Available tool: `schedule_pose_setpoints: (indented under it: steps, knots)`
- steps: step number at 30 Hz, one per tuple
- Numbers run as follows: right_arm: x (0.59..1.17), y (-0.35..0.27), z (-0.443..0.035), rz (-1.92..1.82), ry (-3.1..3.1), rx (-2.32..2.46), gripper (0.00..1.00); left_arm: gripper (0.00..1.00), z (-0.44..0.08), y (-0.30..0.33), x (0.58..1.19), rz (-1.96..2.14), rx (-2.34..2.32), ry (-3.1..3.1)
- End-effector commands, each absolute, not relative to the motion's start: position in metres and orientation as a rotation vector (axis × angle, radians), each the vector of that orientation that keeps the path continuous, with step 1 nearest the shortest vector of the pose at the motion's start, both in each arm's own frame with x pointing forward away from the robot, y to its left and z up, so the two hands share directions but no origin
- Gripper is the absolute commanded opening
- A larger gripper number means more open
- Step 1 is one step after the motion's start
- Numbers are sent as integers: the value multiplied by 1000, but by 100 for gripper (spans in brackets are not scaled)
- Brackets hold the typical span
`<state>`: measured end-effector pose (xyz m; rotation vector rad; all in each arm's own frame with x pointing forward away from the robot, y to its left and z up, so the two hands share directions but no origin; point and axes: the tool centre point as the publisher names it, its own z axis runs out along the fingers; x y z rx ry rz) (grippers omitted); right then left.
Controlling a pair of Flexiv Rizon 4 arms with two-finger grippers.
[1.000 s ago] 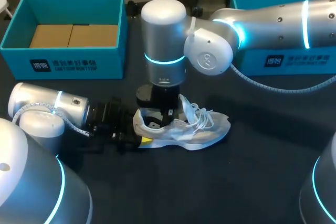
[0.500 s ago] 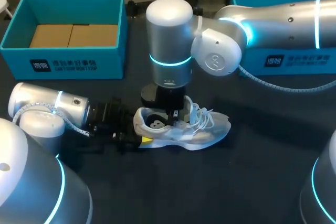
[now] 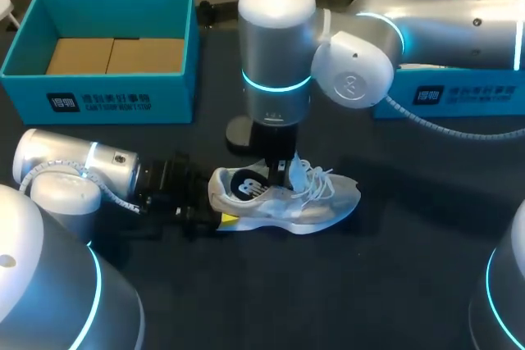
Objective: Take the shoe out of the shoebox, open the shoe tongue, remove and reinsert the insole, then place the shoe into the shoebox
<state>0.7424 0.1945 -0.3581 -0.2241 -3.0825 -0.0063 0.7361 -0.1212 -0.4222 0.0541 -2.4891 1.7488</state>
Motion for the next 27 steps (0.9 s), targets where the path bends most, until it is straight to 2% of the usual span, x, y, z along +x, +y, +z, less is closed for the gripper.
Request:
schedule_pose_setpoints:
  steps: [1,13,27]
  knots:
    - [744,199,-348,-16,-3091,-193,0,0,-424,-121,737,1746,55,-2492]
    - [757,218,-322,-62,-3088,-51,0,0,-424,-121,737,1746,55,-2492]
    - [763,209,-314,-63,-3075,-21,0,0,-424,-121,737,1746,55,-2492]
